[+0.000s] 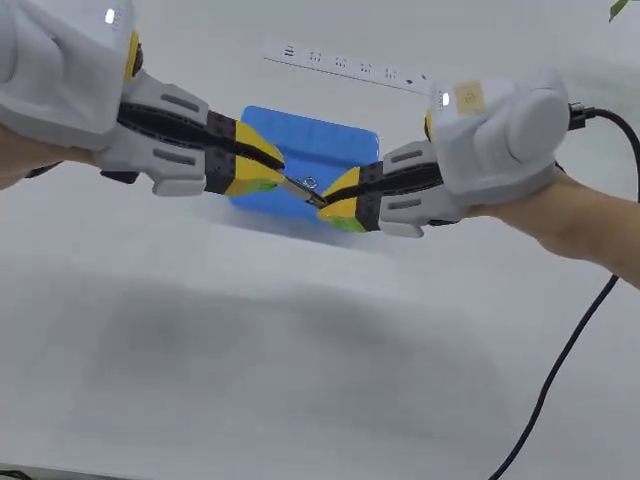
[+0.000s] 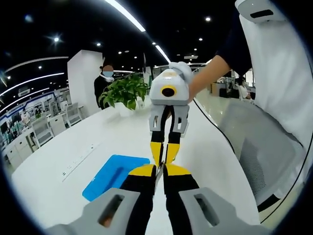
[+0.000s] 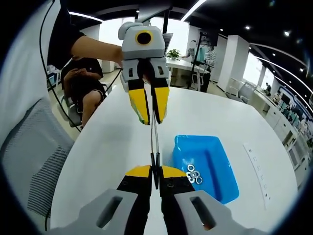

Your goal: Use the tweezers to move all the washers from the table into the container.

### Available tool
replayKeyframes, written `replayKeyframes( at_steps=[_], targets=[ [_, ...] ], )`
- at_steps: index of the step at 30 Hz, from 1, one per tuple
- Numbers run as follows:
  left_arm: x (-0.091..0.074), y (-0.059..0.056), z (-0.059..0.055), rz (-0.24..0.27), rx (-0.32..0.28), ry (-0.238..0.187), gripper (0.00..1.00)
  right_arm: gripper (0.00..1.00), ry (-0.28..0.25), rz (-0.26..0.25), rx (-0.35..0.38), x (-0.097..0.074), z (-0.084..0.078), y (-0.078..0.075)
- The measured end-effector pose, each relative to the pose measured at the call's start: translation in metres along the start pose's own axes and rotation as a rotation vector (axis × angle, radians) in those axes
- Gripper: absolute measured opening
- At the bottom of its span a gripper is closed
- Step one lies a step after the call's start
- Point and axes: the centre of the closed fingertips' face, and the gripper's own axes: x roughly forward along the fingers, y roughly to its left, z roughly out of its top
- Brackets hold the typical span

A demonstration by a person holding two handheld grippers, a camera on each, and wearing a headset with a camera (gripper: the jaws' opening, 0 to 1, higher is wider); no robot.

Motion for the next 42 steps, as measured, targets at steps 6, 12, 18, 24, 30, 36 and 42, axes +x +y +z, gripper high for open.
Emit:
replayKeyframes(
  at_steps=[6, 12, 18, 24, 30, 36, 42],
  targets=[
    [0.002, 0.001, -0.007, -0.009, 0.006, 0.031, 0.08, 0.06, 0.013, 0.007, -0.015, 0.003, -0.002, 0.000],
    [0.004, 0.000, -0.019, -0.020, -0.014, 0.060, 0.10, 0.06, 0.022, 0.011, -0.016, 0.002, -0.006, 0.002],
    [0.011, -0.002, -0.034, -0.017, -0.004, 0.092, 0.08, 0.06, 0.041, 0.023, -0.014, 0.004, -0.016, 0.006],
    [0.023, -0.008, -0.044, -0.024, -0.012, 0.131, 0.08, 0.06, 0.067, 0.020, -0.004, 0.007, -0.027, 0.006],
    [0.032, -0.010, -0.076, -0.019, -0.019, 0.240, 0.08, 0.06, 0.084, 0.029, 0.010, 0.013, -0.033, 0.008],
    [0.041, -0.006, -0.103, -0.001, -0.070, 0.297, 0.08, 0.06, 0.135, 0.032, 0.044, 0.026, -0.052, 0.009],
    [0.049, -0.003, -0.122, 0.003, -0.092, 0.357, 0.08, 0.07, 0.191, 0.022, 0.091, 0.037, -0.075, 0.009]
  ],
)
